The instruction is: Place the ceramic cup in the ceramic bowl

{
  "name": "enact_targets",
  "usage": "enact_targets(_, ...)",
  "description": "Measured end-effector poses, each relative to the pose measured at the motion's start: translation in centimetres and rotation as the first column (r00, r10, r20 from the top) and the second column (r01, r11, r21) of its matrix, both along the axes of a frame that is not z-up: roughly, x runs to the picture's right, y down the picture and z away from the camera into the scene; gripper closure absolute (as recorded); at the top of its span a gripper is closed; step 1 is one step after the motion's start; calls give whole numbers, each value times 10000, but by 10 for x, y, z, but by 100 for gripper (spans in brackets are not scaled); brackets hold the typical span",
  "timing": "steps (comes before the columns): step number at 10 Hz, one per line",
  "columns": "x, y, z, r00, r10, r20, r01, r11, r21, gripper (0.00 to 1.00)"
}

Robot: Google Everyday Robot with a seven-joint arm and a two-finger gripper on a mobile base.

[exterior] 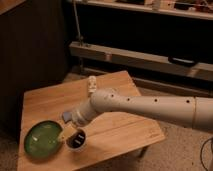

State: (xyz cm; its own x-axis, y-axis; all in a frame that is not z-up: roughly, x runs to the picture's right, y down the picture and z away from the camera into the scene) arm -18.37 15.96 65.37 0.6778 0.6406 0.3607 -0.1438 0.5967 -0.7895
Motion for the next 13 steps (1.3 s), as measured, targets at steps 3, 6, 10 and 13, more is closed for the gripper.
enact_targets(3,0,0,0,10000,-1,1,1,10000,-1,20)
enact_targets(6,0,0,0,10000,0,0,0,10000,0,20)
enact_targets(10,1,-3,-1,9998,-66,-170,67,10000,38,20)
enact_targets(13,4,-33,-19,9962,-68,-874,94,9995,298,20)
